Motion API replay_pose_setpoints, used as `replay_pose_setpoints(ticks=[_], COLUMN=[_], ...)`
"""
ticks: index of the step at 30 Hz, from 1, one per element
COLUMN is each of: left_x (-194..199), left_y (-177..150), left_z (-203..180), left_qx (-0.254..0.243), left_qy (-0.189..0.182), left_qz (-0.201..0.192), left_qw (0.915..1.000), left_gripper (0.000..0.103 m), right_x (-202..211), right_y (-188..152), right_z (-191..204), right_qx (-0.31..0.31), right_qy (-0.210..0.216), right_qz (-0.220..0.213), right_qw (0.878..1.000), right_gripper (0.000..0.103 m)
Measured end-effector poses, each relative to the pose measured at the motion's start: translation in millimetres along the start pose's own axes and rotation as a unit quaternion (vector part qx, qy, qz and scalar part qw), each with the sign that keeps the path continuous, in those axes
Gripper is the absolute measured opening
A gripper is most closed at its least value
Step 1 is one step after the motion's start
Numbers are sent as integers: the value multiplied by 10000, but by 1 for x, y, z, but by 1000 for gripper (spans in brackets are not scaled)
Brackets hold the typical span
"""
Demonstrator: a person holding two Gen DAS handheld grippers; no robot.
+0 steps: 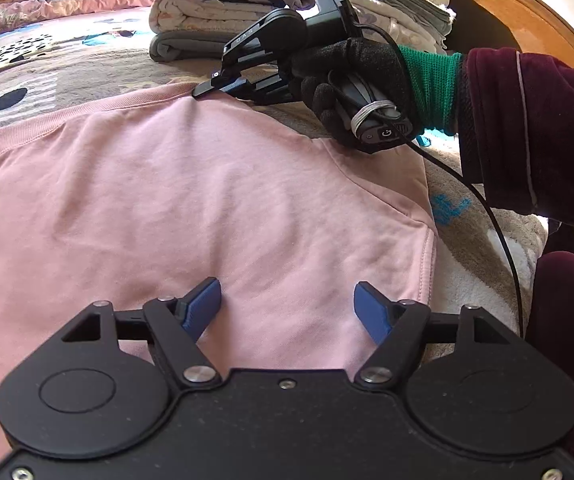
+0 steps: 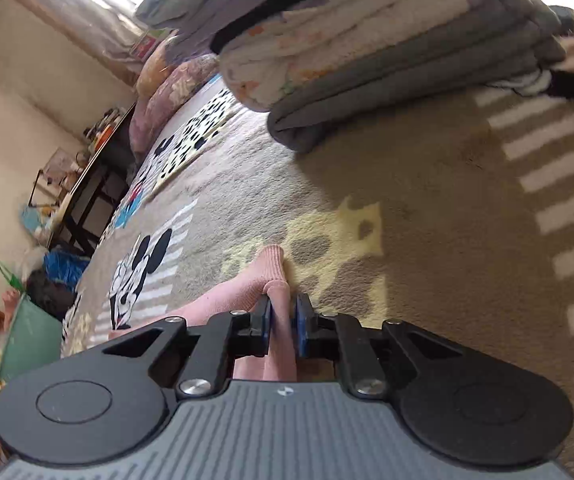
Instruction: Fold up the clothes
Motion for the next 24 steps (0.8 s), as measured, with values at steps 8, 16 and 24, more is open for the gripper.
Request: replay_pose_setpoints(ticks=[8, 16, 24], left_x=[1, -1, 0], left_y=[-1, -1, -1], left_z=[0, 1, 1], left_qx=[-29, -63, -62], left_qy=[-7, 13, -19], left_qz=[7, 10, 17], left_qw=[10000, 10000, 10000], left_gripper=[73, 73, 74], right_x=[-6, 3, -20], right_y=[-3, 3, 8], right_z=[-10, 5, 11], right_qx=[-140, -343, 363], right_qy=[348, 930, 41], right_qz=[104, 107, 152], right_qw=[9992, 9950, 9992], right_gripper=[8, 58, 8])
Point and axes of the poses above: each gripper's, at about its wrist camera, not at the fingertips, and x roughly against the way its jaws point, z to its left, y to its top, the point moved 7 cm from there along -x, roughly the way its jaws point, and after that the axes turned 1 degree about -x, right-handed, at the moved point
